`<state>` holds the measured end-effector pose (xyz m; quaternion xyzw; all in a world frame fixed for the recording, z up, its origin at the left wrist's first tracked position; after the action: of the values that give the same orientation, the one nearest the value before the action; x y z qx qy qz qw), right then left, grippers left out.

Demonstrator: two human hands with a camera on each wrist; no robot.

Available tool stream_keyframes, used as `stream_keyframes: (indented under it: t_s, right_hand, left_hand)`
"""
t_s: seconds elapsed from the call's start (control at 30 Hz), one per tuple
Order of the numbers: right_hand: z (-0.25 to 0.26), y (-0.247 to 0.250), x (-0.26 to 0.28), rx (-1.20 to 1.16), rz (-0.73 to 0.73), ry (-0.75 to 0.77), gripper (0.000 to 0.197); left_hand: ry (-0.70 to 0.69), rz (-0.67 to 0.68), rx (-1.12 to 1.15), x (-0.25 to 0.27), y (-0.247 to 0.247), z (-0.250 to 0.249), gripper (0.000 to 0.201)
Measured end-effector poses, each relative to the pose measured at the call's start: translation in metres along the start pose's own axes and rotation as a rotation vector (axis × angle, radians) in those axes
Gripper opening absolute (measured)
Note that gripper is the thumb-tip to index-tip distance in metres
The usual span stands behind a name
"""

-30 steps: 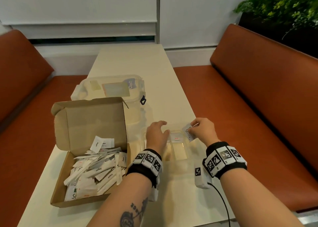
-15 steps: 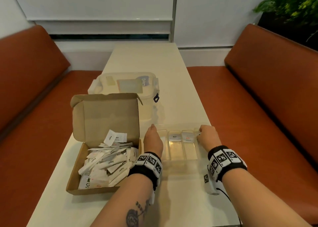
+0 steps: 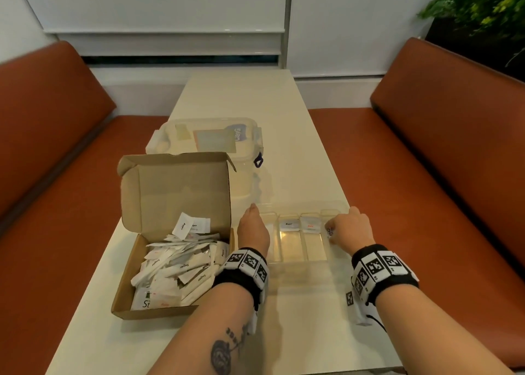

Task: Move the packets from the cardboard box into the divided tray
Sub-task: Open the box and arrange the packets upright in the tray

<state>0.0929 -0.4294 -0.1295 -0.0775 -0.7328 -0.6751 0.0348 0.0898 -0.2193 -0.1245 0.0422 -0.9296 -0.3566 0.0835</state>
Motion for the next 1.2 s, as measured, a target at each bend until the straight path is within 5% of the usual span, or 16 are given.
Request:
stream_keyframes:
  t_s: [0.33, 0.5, 0.6, 0.77, 0.97, 1.1, 1.2]
  right_hand:
    - [0.004, 0.002, -0.002, -0.039, -0.014, -0.015, 0.029]
    - [0.029, 0.037, 0.004, -0.235, -0.286, -0.069, 0.024]
    - [0.073, 0.063, 0.014, -0.422, -0.371, 0.044, 0.021]
    - [0.173, 0.073, 0.035, -0.672, -0.247, 0.261, 0.018]
    - [0.248, 0.045, 0.045, -0.526, 0.000, 0.360, 0.018]
    - [0.267, 0.029, 0.048, -0.382, 0.097, 0.396, 0.023]
    - [0.274, 0.021, 0.050, -0.361, 0.140, 0.374, 0.024]
  left_hand:
    - [0.020, 0.030, 0.024, -0.001, 0.004, 0.000, 0.060]
    - [-0.024, 0.019, 0.166, 0.001, 0.020, -0.001, 0.051]
    - [-0.069, -0.027, 0.250, 0.001, 0.039, 0.002, 0.037]
    - [-0.037, -0.039, 0.453, 0.001, 0.090, 0.019, 0.029]
    - [0.189, -0.109, 0.044, -0.001, 0.152, 0.091, 0.022]
    - [0.249, 0.095, -0.276, 0.010, 0.155, 0.118, 0.020]
    - [0.248, 0.235, -0.341, 0.012, 0.142, 0.127, 0.043]
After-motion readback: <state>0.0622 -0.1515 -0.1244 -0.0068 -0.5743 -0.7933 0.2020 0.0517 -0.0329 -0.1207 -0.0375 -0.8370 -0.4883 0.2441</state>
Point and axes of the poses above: each hand's wrist, its own x-axis away from the middle knuckle, its own y-axis out of the back of the hand, z = x × y, the point moved 3 cm from there along -x, towards the middle knuckle, and after that the axes turned 4 degrees about x, right-handed, at the moved point
